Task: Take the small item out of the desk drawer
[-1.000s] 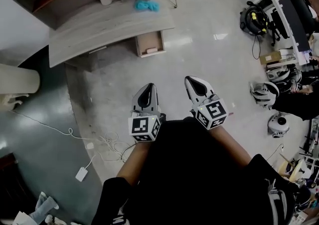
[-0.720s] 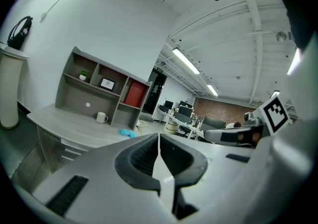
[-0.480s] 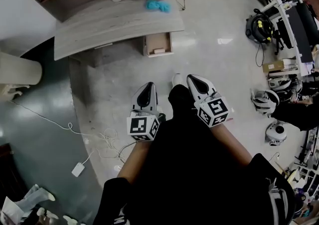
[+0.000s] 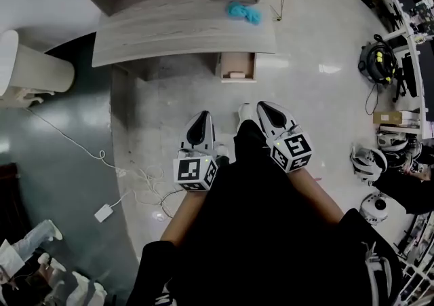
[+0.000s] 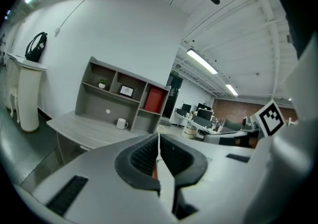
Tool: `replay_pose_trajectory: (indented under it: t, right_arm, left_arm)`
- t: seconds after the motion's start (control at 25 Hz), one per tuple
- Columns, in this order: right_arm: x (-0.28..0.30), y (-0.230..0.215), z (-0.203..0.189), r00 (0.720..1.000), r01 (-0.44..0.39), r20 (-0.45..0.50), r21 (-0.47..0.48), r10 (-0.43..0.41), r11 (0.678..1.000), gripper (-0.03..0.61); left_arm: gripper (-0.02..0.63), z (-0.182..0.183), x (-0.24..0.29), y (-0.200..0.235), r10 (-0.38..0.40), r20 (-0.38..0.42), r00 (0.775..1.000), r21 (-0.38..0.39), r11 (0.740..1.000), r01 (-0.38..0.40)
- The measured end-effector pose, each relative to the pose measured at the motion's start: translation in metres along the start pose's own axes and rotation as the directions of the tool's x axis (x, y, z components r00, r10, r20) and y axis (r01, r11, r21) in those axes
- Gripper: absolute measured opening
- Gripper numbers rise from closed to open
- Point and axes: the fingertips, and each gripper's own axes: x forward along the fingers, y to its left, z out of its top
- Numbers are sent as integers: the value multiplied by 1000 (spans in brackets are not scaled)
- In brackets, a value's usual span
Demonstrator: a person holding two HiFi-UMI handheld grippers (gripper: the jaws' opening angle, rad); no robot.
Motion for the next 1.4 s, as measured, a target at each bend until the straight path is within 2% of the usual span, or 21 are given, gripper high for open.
replay_pose_trajectory:
  t: [0.36,0.68,1.0,1.24,1.4]
  right_arm:
    - [40,-66,22,999,-50,5,0,50,999,0]
    - [68,-137,31,996,-90,5,23,90,996,0]
    - [104,-190,15,987,-144,-70,43,147,989,0]
    - [142,-213,-11,953,-233,-195,12,231,972,0]
    - [174,-219,-23,915,-322,-261,-15,307,947,0]
  left_arm:
    - [15,13,75,-3,48,-12,999,6,999,-48]
    - [15,25,144,-16,74,-43,996,45,996,-72]
    - [15,26,197,-16,126,-111,986,62,991,-120]
    - [15,13,232,-11,184,-141,973,42,983,-180]
    - [15,4,244,-2,248,-150,957,13,968,-249]
